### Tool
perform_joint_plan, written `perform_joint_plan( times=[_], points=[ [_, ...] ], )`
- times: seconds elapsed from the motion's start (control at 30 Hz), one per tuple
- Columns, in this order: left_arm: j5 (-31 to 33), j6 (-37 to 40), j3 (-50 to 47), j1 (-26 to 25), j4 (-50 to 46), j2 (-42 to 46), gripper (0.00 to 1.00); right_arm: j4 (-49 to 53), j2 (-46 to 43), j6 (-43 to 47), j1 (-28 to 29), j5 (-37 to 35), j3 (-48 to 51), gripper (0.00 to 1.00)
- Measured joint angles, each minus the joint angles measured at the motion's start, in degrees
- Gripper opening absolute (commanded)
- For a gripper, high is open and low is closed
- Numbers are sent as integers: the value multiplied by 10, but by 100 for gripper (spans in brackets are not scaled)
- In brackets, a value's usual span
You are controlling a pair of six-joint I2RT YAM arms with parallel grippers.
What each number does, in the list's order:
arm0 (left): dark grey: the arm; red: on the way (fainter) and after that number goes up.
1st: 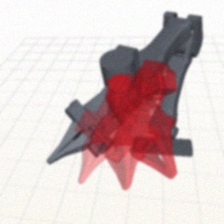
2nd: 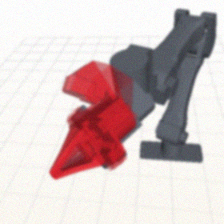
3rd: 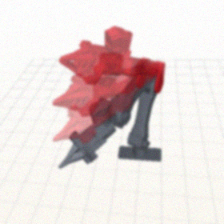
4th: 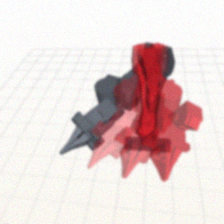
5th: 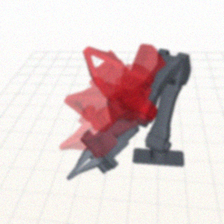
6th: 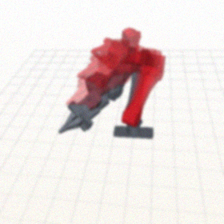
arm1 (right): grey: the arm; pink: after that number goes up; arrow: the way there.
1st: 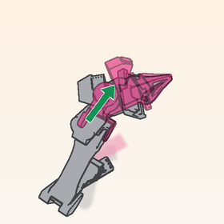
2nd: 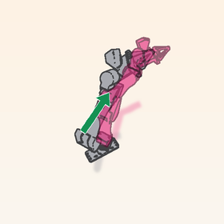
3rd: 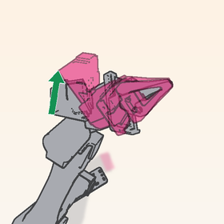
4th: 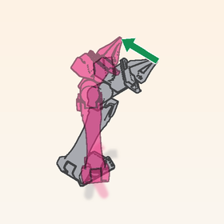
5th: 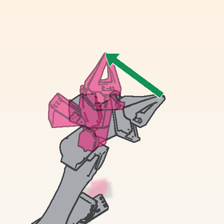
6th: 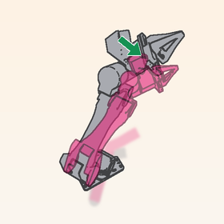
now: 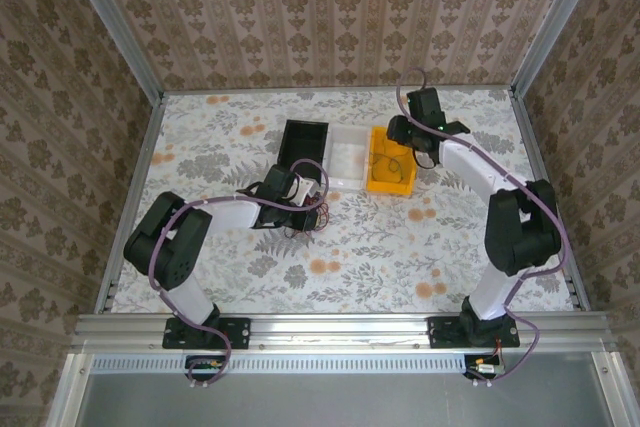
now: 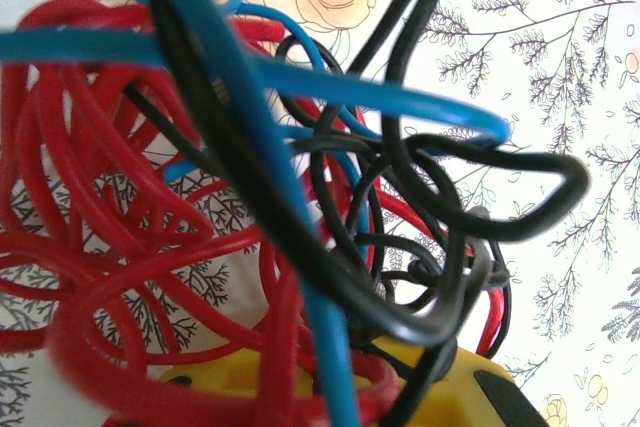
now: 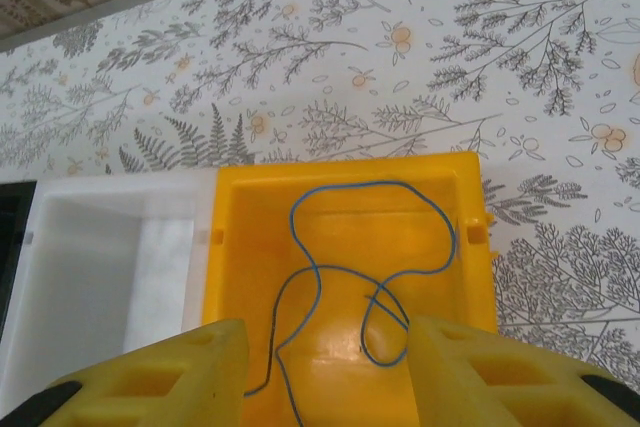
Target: Untangle the cables
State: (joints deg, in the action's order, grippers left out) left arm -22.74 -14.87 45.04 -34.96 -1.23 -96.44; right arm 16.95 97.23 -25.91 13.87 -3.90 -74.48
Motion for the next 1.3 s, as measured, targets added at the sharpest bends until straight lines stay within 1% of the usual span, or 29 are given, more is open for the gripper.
perform_joint_plan(
  times=[0.1, 0.2, 0.23, 0.27, 0.3, 0.33, 0.37, 0.47, 0.6, 0.67, 0.7, 0.83, 0.9, 0.97, 1.07, 1.3],
  points=[
    [-3, 14, 0, 0, 0, 1, 0, -4, -17, 16, 9, 25, 23, 45],
    [-10, 37, 0, 0, -5, 5, 1, -19, -24, 31, 40, 68, 45, 46],
    [-14, 44, 0, 0, -10, 7, 8, -25, -24, 33, 53, 82, 52, 45],
    [-19, 52, 0, 0, -17, 11, 21, -32, -24, 35, 69, 97, 60, 45],
    [-26, 61, 0, 0, -27, 16, 36, -35, -23, 37, 85, 111, 67, 45],
    [-32, 67, 1, 0, -35, 21, 46, -36, -22, 38, 97, 122, 70, 45],
    [-39, 75, 2, 0, -44, 27, 54, -39, -20, 40, 112, 136, 73, 45],
    [-58, 91, 3, 0, -73, 53, 64, -50, -7, 48, 144, 167, 77, 44],
    [-64, 107, 3, 5, -120, 108, 66, -54, 10, 52, 160, 195, 80, 41],
    [-66, 108, 4, 23, -142, 139, 66, -56, 17, 54, 164, 205, 80, 40],
    [-65, 108, 4, 39, -148, 155, 66, -56, 20, 58, 167, 208, 80, 40],
    [-46, 78, 2, 140, -150, 209, 65, -50, 37, 79, 183, 222, 71, 39],
    [-32, 59, 2, 169, -148, 211, 65, -48, 51, 85, 195, 227, 60, 38],
    [-25, 44, 2, 174, -149, 200, 65, -45, 66, 93, 205, 233, 47, 38],
    [-23, 28, 0, 165, -148, 175, 64, -39, 81, 97, 215, 237, 33, 36],
    [-12, 19, -4, 119, -146, 139, 64, -21, 111, 110, 217, 239, -1, 35]
  ],
)
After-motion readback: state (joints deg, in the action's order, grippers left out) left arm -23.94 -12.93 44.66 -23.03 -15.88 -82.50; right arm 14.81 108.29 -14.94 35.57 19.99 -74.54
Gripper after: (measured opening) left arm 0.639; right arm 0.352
